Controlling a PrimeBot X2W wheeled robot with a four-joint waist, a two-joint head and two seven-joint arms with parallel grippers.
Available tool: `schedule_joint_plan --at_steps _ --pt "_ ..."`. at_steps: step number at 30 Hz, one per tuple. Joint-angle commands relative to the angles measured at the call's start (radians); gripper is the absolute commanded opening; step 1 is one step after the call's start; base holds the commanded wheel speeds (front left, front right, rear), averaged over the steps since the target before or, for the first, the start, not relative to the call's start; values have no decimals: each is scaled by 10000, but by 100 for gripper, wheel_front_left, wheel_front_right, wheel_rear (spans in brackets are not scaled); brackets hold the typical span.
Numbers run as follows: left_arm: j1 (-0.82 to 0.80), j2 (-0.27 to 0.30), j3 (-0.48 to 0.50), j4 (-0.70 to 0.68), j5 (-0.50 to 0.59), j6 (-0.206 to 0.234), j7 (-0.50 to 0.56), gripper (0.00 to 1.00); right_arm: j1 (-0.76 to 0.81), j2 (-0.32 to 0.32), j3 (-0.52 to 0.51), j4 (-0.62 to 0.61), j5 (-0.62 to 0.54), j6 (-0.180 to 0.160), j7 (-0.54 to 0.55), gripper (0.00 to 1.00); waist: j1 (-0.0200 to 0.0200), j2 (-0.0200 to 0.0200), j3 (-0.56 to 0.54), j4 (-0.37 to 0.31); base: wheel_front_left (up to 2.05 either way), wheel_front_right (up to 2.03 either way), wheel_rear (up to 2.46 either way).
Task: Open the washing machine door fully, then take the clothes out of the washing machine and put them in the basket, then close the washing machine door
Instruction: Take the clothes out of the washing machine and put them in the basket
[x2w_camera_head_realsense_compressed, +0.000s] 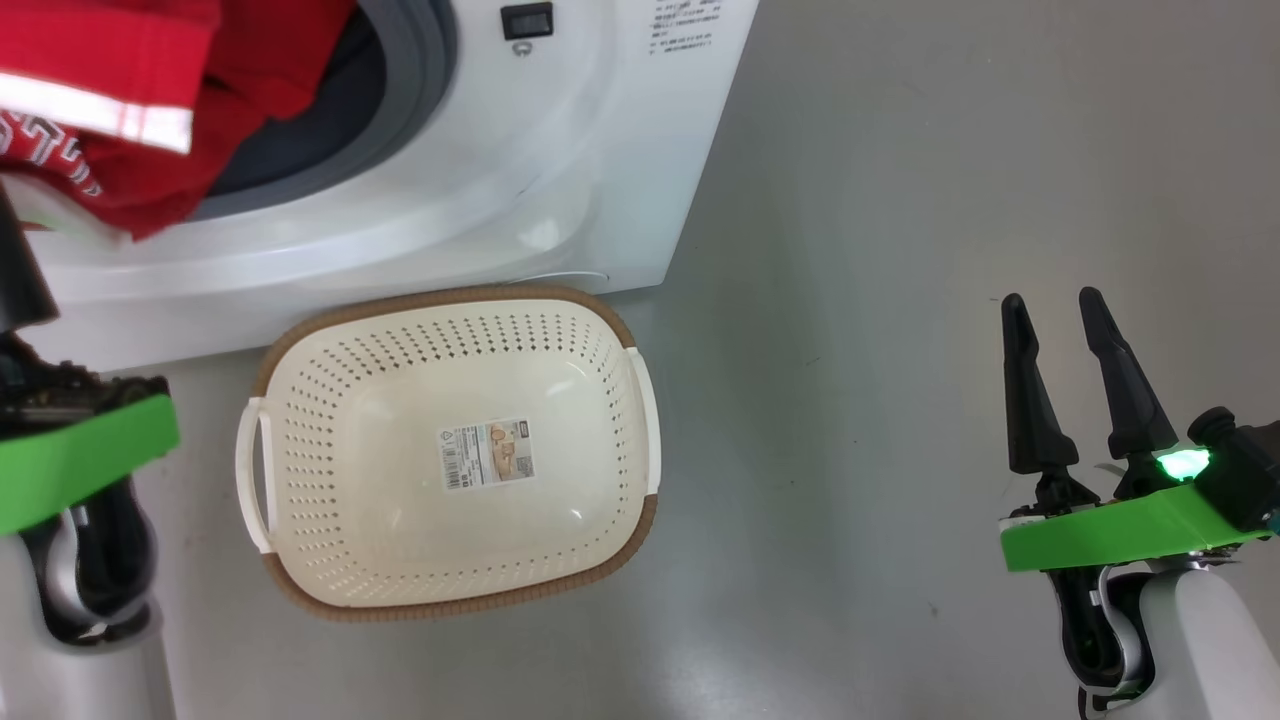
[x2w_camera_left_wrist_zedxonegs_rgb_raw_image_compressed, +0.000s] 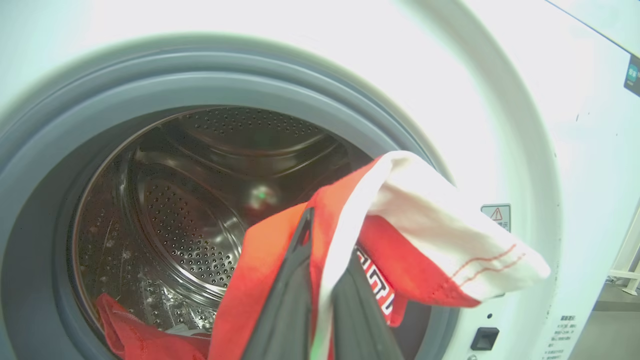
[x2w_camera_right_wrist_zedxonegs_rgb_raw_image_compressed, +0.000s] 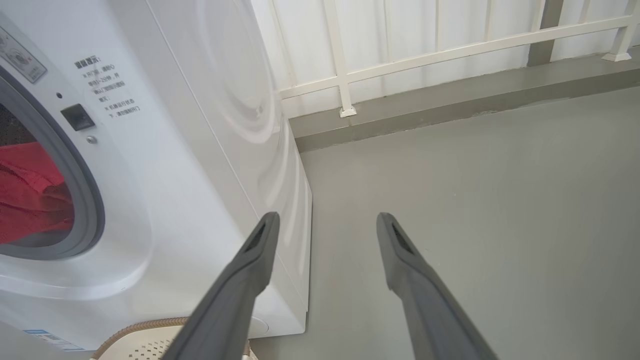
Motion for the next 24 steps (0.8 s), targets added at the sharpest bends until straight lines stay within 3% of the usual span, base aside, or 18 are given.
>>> schedule_joint_plan --at_steps 1,5,12,24 --pt "275 206 313 -547 -44 -55 -48 0 171 -81 154 -254 -38 73 -63 100 0 0 10 -16 0 0 0" --pt "519 136 132 -776 -26 -55 -48 0 215 -81 138 -244 -30 73 -63 100 0 0 22 7 0 0 0" --pt "771 33 34 125 -41 -55 -48 0 154 -81 216 -246 -2 73 -63 100 0 0 79 -31 0 0 0" --pt "1114 68 -690 3487 115 -55 -48 0 52 -81 420 -259 169 73 -63 100 0 0 504 -178 0 0 0"
